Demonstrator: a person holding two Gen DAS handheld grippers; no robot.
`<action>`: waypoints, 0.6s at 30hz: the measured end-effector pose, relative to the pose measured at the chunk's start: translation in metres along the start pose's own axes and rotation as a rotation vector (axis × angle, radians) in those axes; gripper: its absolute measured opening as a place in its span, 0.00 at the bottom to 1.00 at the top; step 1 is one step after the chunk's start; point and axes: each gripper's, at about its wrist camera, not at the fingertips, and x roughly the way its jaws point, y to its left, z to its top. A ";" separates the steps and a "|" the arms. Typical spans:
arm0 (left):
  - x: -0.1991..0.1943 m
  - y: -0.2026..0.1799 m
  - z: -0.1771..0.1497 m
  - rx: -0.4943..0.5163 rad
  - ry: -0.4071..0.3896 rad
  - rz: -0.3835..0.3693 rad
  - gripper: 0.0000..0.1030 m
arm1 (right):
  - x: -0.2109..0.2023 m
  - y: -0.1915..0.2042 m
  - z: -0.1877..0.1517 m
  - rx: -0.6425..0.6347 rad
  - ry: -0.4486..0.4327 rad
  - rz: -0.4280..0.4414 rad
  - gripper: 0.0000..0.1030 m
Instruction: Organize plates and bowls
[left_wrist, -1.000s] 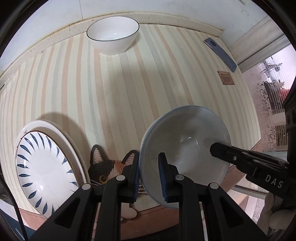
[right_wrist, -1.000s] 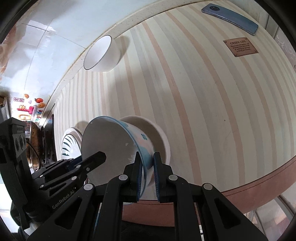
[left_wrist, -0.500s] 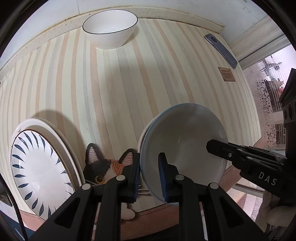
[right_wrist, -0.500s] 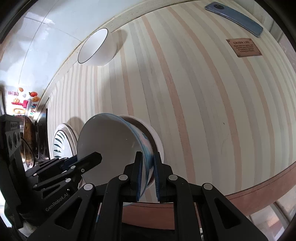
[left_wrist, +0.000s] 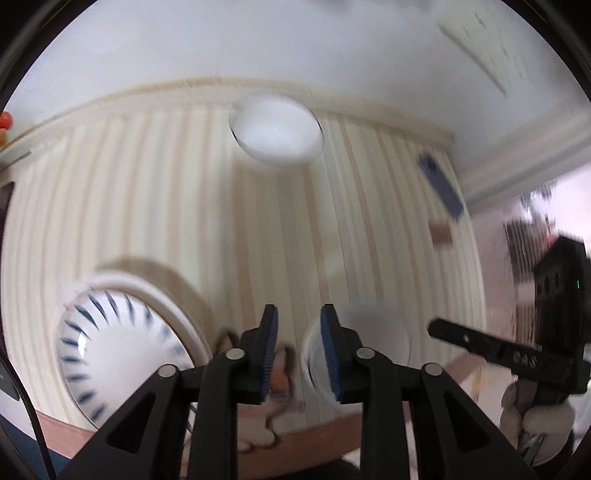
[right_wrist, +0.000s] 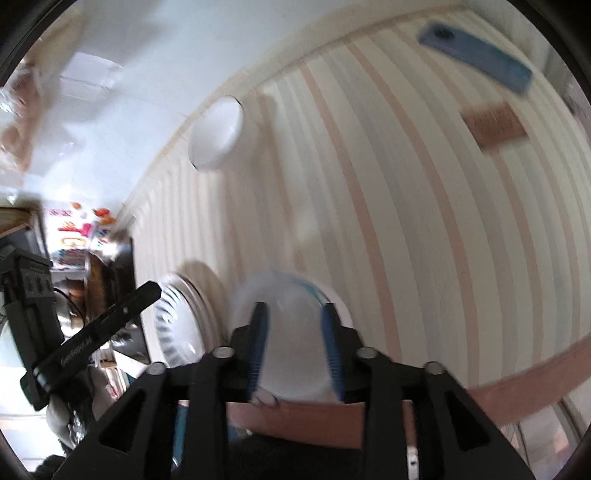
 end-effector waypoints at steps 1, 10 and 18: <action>-0.003 0.006 0.015 -0.023 -0.024 0.005 0.27 | -0.001 0.009 0.013 -0.014 -0.014 0.016 0.45; 0.048 0.046 0.121 -0.161 -0.050 0.089 0.27 | 0.068 0.071 0.142 -0.100 -0.027 -0.010 0.47; 0.109 0.074 0.158 -0.213 0.017 0.107 0.27 | 0.139 0.077 0.208 -0.110 0.034 -0.064 0.47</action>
